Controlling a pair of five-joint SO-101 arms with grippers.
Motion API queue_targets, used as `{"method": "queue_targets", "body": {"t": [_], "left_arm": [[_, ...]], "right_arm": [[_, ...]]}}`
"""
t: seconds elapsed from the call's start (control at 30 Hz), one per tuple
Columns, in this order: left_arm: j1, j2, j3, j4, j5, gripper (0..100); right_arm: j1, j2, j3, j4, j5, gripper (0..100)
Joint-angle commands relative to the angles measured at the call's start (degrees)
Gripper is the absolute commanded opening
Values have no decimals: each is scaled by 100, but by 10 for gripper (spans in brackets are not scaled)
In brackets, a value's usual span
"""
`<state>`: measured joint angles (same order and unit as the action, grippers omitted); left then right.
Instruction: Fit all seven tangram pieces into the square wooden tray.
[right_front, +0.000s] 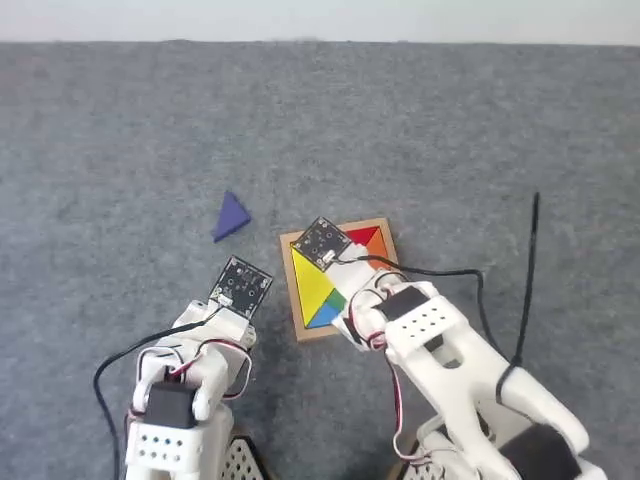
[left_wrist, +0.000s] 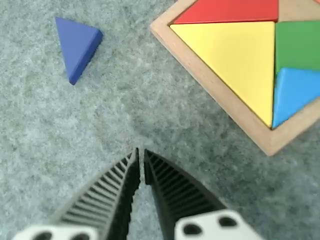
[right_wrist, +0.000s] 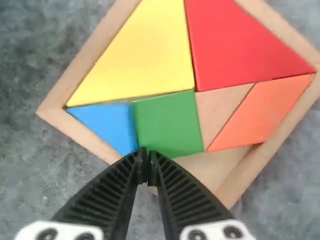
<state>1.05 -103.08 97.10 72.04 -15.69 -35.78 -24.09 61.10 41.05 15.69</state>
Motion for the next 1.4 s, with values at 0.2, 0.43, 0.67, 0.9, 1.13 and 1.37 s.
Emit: {"method": "queue_targets", "body": {"t": [0.2,0.43,0.67,0.9,1.13,1.37], "left_arm": [[-9,-97,-57,-9,-53,20],[-9,-97,-57,-9,-53,20],[-9,-97,-57,-9,-53,20],[-9,-97,-57,-9,-53,20],[0,-97,-57,-9,-53,20],[-9,-97,-57,-18,-53,20]], "right_arm": [[-171,57,-422,-145,18,8],[576,-75,-536,-84,-334,8],[1446,-1569,-501,1068,-484,8],[2642,-3248,527,1314,-299,8],[3890,-4163,1908,1288,510,8],[3960,-4813,2585,1182,554,8]]}}
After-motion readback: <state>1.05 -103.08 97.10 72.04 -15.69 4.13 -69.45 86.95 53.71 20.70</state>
